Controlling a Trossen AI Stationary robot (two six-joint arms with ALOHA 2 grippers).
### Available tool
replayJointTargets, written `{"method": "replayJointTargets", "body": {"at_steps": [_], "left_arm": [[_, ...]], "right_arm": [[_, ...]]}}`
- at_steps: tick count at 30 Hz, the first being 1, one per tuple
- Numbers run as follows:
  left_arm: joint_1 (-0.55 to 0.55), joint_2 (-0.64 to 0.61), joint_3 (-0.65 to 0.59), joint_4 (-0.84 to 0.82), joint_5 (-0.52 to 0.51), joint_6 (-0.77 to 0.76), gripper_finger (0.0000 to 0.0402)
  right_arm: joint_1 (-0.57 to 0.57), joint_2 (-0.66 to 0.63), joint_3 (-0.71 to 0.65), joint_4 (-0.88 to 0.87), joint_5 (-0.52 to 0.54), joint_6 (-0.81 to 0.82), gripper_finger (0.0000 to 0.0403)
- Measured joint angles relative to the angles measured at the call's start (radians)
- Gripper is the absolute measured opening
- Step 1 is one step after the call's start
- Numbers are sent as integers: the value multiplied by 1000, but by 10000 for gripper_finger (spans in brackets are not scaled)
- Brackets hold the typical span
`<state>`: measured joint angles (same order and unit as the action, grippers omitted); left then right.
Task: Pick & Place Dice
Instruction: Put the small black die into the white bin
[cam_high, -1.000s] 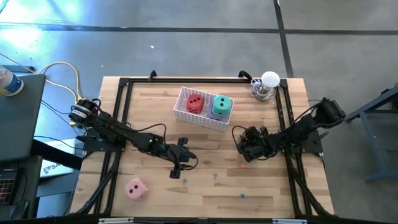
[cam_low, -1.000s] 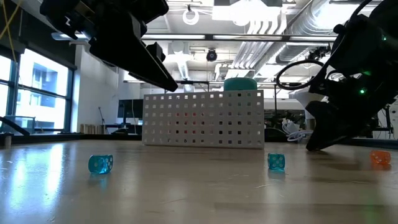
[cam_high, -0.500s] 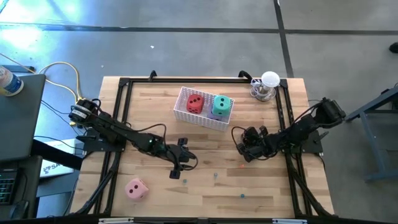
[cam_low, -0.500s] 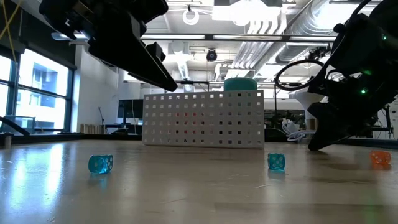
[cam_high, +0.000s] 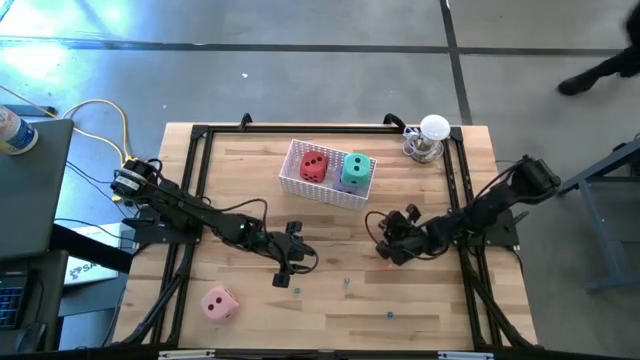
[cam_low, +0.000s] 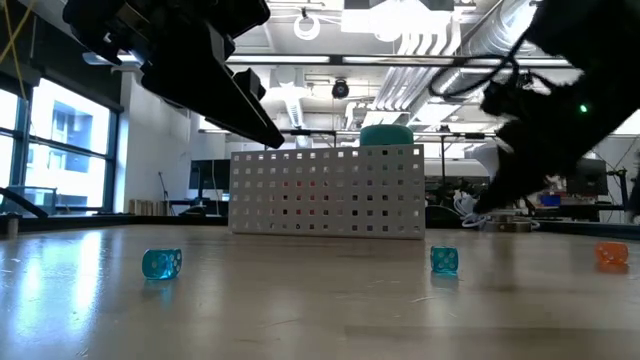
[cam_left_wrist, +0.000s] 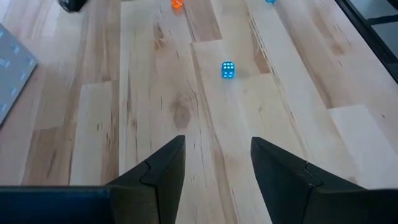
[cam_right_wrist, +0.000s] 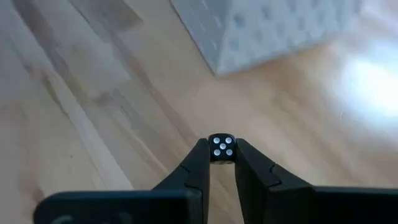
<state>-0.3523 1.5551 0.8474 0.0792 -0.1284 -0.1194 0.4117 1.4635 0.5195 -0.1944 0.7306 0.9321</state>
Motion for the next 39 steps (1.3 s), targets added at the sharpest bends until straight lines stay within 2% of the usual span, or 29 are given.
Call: {"method": "replayJointTargets", "body": {"at_steps": [7, 15, 20, 24, 27, 33, 39], "left_arm": [[1, 0, 0, -6, -1, 68, 175], [46, 1, 0, -48, 5, 138, 175], [102, 1, 0, -75, 77, 139, 175], [154, 1, 0, -98, 143, 141, 175], [192, 1, 0, -111, 198, 141, 175], [235, 1, 0, -118, 274, 123, 175], [214, 1, 0, -117, 271, 119, 175]], "right_arm": [[38, -45, 133, 29, 68, -250, 38], [46, -46, 185, 247, 129, -557, 38], [29, -46, 188, 350, 184, -707, 38], [7, -47, 188, 390, 309, -794, 38], [-24, -47, 188, 384, 354, -802, 38], [-119, -44, 188, 347, 273, -719, 38], [-190, -37, 188, 243, 223, -589, 38]]}}
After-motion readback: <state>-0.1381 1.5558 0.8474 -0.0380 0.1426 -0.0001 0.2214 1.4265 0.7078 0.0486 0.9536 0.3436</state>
